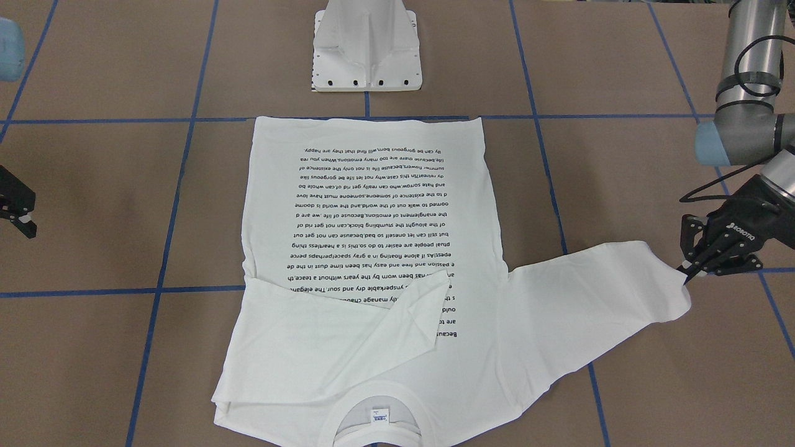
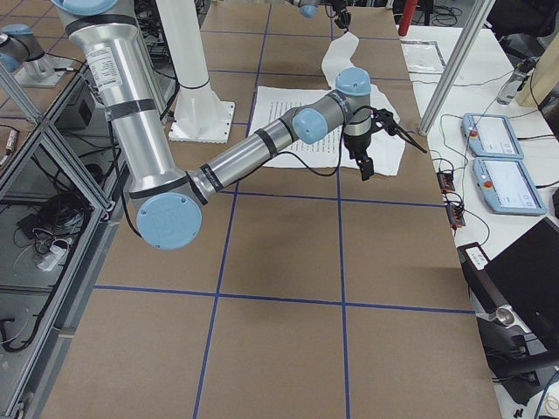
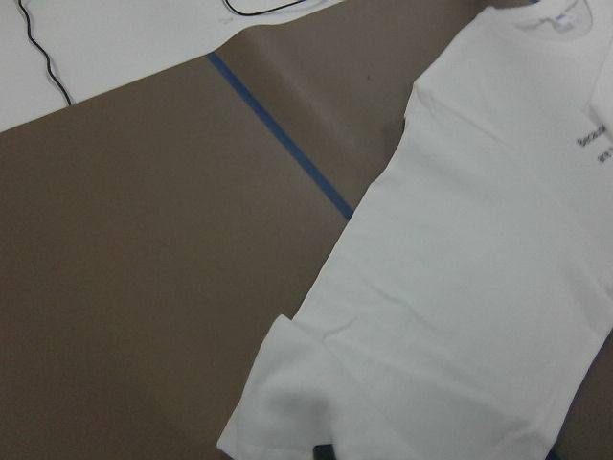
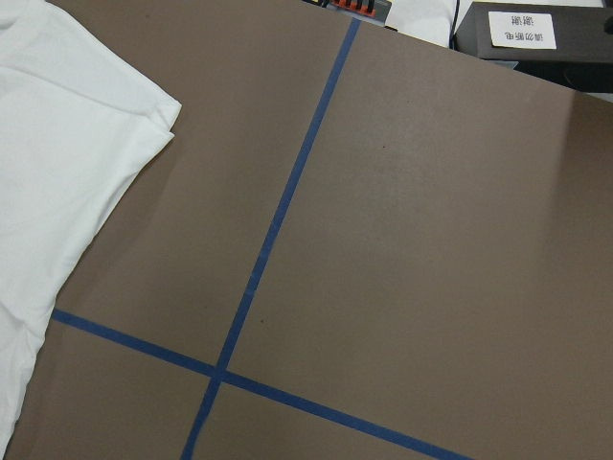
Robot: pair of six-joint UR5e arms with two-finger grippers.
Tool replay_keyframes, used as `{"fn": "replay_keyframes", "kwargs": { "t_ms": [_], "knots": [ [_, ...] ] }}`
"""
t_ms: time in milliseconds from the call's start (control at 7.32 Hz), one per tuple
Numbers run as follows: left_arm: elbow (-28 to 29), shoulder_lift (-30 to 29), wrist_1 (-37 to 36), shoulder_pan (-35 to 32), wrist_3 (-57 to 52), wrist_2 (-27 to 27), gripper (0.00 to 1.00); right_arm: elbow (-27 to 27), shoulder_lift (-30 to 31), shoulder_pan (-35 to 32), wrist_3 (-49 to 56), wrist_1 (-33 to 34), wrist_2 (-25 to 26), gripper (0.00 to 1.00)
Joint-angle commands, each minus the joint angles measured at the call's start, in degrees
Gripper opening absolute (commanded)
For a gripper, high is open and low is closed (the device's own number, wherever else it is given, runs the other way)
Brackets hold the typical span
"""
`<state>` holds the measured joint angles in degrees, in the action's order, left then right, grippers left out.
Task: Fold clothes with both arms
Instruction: 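Grasp the cuff of the sleeve nearest the left gripper and lift it, then fold the held sleeve across the shirt front with the left gripper and release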
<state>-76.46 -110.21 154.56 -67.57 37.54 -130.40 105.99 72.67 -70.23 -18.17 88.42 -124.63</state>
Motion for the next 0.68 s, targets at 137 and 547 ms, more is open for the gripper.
{"fn": "replay_keyframes", "kwargs": {
  "t_ms": [137, 547],
  "knots": [
    [-0.27, -16.22, -2.50, 9.43, 29.27, 5.28, 0.00, 0.01, 0.02, 0.00, -0.11, -0.09, -0.09, 1.00],
    [3.14, -30.80, -8.96, 23.34, 43.47, 23.31, 0.00, 0.62, 0.10, 0.00, -0.11, 0.00, -0.09, 1.00]
  ]
}}
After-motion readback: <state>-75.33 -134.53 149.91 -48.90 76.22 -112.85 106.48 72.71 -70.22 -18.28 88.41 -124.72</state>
